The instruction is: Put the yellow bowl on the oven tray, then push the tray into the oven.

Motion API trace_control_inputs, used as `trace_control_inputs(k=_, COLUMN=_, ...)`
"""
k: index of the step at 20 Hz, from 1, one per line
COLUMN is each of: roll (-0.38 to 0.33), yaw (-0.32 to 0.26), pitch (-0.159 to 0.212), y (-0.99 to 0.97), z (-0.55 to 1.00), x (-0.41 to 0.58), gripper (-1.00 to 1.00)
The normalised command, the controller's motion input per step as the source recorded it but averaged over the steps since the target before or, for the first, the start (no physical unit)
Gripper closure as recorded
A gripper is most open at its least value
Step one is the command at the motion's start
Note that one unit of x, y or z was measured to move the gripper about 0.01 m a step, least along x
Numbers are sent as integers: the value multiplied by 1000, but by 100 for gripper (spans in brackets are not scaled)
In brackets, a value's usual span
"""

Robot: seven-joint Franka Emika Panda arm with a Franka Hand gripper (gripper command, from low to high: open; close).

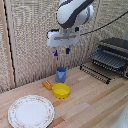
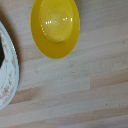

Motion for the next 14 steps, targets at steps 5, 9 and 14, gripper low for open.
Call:
trace_control_inputs(k=5, roll=-39, yaw=-27, pitch=47, y=-1, z=-457, x=-253, gripper=-100)
trace_control_inputs(k=9, roll=-46, yaw=-20, pitch=60, y=0, z=-441, x=-218, gripper=-100)
trace_control_inputs(k=14, roll=-38, yaw=-2, pitch=36, y=-37, z=-458, x=-85, gripper=-100)
